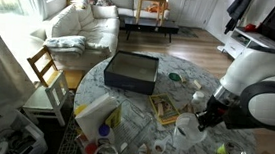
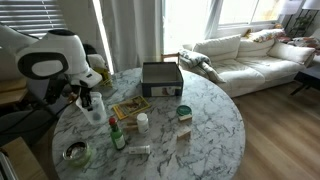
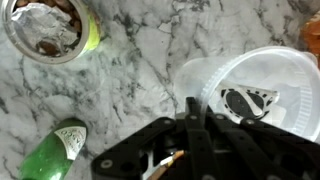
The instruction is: Pour the contents of the plastic cup onto the table, put the green bottle in the plastic cup and then put the plastic cup in the clear case
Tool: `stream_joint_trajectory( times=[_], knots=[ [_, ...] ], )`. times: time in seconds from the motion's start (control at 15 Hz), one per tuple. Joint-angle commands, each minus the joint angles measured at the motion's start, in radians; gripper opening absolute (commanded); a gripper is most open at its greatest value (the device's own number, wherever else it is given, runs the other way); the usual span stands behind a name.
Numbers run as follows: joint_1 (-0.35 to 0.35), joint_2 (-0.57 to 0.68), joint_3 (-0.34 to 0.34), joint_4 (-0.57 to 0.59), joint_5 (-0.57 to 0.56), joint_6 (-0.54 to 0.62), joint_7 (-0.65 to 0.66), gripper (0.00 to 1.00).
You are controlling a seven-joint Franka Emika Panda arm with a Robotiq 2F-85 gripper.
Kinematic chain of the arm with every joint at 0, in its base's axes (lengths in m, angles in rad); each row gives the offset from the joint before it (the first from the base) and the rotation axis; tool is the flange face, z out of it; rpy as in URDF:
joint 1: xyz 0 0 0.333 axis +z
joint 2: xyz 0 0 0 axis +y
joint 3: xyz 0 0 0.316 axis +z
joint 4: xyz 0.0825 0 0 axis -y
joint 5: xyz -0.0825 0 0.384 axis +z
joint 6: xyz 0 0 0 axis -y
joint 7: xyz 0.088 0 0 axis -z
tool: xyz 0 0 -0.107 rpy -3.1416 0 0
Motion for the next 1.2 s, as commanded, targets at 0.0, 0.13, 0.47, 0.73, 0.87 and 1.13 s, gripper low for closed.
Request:
stream_joint_trajectory(
  times=[0.0,0.13,0.47,0.73,0.87,1.13],
  knots=[
    [-0.023,-0.093,0.077,0.063,-0.218,-0.181,0.084,0.01],
    [-0.007,-0.114,0.109,0.119,-0.284,-0.287,0.068,0.01],
    [0.010,-0.125,0.155,0.182,-0.373,-0.345,0.064,0.05],
    [0.014,-0.136,0.177,0.204,-0.417,-0.350,0.064,0.05],
    [0.009,-0.118,0.207,0.226,-0.494,-0.429,0.051,0.01],
    [0.048,-0.046,0.280,0.299,-0.609,-0.583,0.080,0.01]
  ],
)
